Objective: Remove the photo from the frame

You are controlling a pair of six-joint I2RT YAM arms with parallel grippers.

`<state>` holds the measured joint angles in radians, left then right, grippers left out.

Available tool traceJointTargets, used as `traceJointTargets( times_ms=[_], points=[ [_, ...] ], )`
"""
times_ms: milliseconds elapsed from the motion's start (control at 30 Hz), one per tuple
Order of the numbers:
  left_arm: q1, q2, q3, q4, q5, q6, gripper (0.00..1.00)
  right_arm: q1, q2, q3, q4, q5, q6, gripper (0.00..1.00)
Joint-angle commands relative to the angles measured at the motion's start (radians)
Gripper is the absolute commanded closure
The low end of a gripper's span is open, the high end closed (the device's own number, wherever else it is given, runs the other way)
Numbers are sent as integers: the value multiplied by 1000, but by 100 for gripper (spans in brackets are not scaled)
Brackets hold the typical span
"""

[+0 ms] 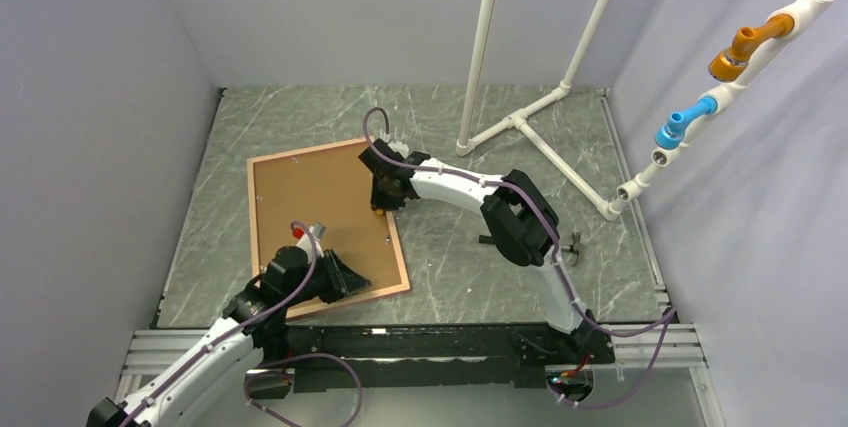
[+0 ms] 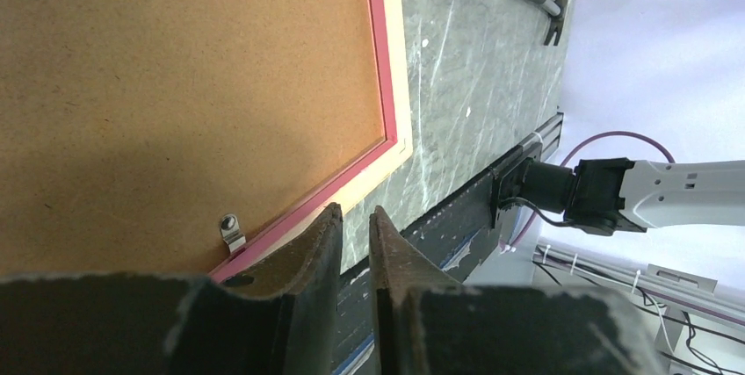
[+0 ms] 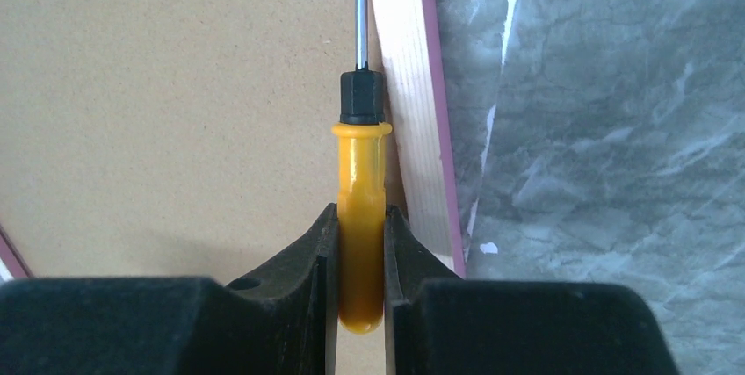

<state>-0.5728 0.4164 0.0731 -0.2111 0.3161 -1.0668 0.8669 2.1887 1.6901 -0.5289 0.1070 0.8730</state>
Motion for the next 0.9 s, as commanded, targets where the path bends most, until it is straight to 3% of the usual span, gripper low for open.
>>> traceJointTargets(
  times_ms=[0,333,600,733,867],
  points=[
    [2,-23,-71,-75,-3,7,79,-19,61,78,-71,16,13,100],
    [1,-112,-113,-205,-65,1,80,-68,78,62,-4,-52,-36,100],
    [2,-155,-88,-246,-59,41,76,-88,52,23,137,-135,-195,100],
    [2,-184,-29,-231,-24,87,67,-87,-36,-32,204,-224,-308,100],
    [1,-184,75,-258,-35,168,46,-86,-178,-140,241,-298,-385,100]
  ],
)
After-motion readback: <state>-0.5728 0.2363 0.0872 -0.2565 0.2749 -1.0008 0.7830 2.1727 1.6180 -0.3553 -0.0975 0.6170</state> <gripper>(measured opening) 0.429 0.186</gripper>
